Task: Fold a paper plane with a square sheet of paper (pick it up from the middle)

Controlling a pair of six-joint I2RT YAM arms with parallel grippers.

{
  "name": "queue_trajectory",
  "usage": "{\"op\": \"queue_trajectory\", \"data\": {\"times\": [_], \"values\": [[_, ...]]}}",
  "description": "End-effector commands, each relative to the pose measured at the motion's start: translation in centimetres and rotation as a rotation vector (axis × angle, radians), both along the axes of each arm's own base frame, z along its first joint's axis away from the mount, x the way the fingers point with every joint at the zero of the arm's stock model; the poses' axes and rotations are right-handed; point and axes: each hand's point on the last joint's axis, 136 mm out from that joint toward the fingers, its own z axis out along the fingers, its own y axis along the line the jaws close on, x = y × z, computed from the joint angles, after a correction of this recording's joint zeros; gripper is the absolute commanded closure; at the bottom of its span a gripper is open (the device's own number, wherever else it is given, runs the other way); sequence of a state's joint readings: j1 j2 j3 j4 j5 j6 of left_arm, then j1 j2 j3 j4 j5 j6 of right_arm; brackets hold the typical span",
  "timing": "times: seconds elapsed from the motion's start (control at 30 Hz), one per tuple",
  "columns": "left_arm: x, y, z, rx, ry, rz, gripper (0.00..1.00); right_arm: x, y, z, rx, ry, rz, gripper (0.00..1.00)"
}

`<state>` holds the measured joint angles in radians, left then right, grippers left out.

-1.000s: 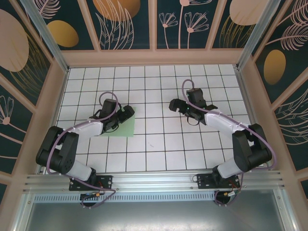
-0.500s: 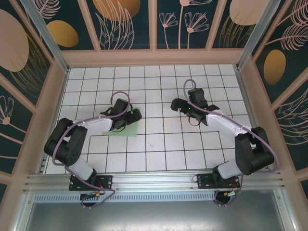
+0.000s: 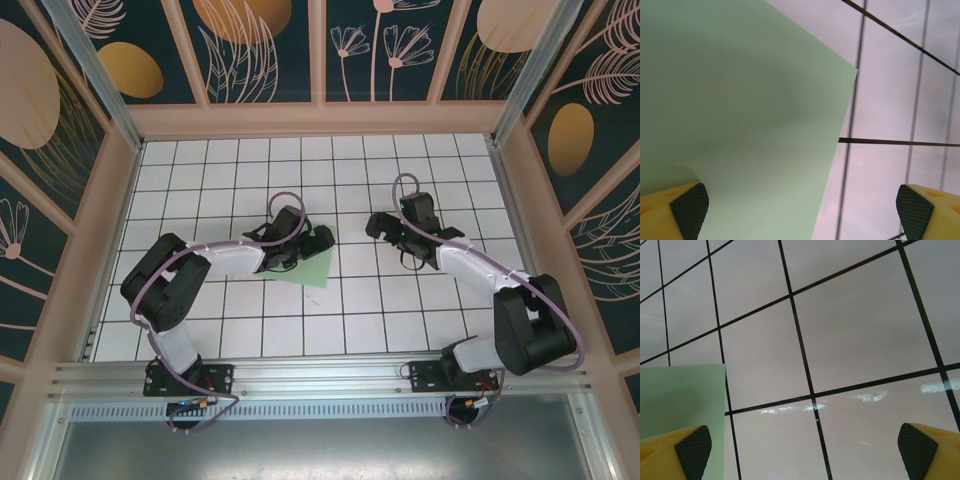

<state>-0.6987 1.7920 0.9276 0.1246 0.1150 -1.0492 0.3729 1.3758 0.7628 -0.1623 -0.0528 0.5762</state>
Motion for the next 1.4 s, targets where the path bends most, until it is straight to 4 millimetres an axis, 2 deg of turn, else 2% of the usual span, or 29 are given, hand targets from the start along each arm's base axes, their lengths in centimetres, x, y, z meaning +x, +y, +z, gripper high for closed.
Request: {"op": "queue_trajectory", "data": {"times": [0.0,0.1,0.13,0.17,0.2,0.3,0.37,0.43,0.5,0.63,0.77,0.9,1.07,1.37], "values": [[-0.1,-3.1,1.7,-0.142,0.012,-0.002,0.02,-0.8,-0.4,0.1,0.064,0.018,-0.028,0.02],[0.6,-2.7,4.4,-0.16,-0.06,0.031,0.02,-0.9,0.3,0.8,0.101,0.032,0.005,0.07],[0.9,-1.8,4.8,-0.116,-0.088,0.051,0.02,-0.9,0.7,1.0,0.108,0.042,0.015,0.08],[1.4,-0.4,6.7,-0.068,-0.141,0.082,0.01,-0.8,1.1,1.2,0.11,0.059,0.021,0.1],[1.6,0.8,7.5,-0.018,-0.174,0.105,0.02,-0.8,1.5,1.3,0.108,0.074,0.025,0.11],[2.0,6.1,9.0,0.126,-0.246,0.203,0.01,-0.6,3.2,1.0,0.066,0.136,0.027,0.15],[2.0,10.4,9.3,0.201,-0.271,0.291,0.02,-0.6,5.2,0.7,0.025,0.172,0.056,0.15],[1.6,14.6,9.6,0.261,-0.311,0.359,0.01,-0.4,8.2,0.3,-0.031,0.199,0.098,0.15],[1.3,17.7,9.8,0.312,-0.334,0.4,0.02,-0.3,10.6,-0.4,-0.085,0.228,0.111,0.14],[1.0,21.9,9.0,0.353,-0.328,0.436,0.01,0.2,14.9,-2.3,-0.181,0.295,0.125,0.15],[0.7,24.0,7.4,0.357,-0.283,0.45,0.01,0.2,18.1,-4.2,-0.267,0.33,0.15,0.14],[0.4,24.8,6.5,0.369,-0.28,0.444,0.01,0.8,18.6,-5.5,-0.347,0.356,0.094,0.13],[0.3,25.4,6.0,0.418,-0.279,0.428,0.02,0.8,20.4,-5.7,-0.322,0.373,0.105,0.1],[-0.2,25.9,5.4,0.414,-0.284,0.442,0.01,-0.4,21.7,-7.1,-0.366,0.407,0.13,0.08]]}}
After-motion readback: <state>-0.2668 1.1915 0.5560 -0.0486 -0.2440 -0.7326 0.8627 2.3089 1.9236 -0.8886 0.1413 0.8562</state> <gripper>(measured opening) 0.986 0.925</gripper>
